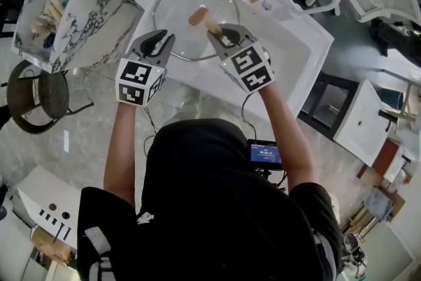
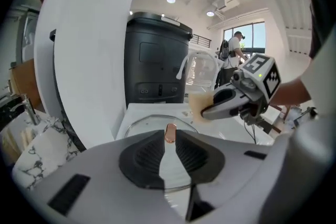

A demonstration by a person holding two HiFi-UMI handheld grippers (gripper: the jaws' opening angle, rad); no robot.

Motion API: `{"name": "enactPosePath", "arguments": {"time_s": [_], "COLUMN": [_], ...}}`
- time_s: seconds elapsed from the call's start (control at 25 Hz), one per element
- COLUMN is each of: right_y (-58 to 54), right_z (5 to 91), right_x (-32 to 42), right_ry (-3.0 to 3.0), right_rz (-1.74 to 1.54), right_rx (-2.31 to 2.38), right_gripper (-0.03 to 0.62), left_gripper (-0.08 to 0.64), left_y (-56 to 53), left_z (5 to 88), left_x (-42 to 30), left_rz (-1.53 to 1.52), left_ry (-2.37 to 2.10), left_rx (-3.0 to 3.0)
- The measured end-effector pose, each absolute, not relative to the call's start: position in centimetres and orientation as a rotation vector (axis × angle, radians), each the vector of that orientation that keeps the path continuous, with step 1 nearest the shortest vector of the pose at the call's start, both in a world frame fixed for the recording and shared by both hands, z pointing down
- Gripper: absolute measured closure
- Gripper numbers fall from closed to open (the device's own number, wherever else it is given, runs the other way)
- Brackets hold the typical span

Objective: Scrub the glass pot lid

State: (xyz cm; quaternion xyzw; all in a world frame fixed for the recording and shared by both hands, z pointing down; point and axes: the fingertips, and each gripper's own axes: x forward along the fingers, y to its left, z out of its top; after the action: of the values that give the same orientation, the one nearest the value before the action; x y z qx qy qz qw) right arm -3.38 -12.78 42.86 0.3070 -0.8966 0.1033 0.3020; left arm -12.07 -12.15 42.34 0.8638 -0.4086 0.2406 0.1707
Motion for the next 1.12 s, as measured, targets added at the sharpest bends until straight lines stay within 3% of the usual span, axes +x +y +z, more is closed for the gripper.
{"name": "enactPosePath", "arguments": {"time_s": [0.24,1.12], "right_y": [-11.8,-10.8], "right_z": [38.5,26.6], "right_x": [-4.1,-4.9], "right_ry": [-2.447,-2.589], "right_rz": [0.251,0.028], "right_rx": [0.952,1.161], "right_gripper": [0.568,0.568], "left_gripper": [0.537,0.548], "left_y": [-10.9,-8.9], "left_z": [37.5,25.1], "left_x": [-12.9,-12.1], "left_rz": [0.553,0.256], "left_ry": [-1.286,-1.367], "left_rx": [2.521,2.746]}}
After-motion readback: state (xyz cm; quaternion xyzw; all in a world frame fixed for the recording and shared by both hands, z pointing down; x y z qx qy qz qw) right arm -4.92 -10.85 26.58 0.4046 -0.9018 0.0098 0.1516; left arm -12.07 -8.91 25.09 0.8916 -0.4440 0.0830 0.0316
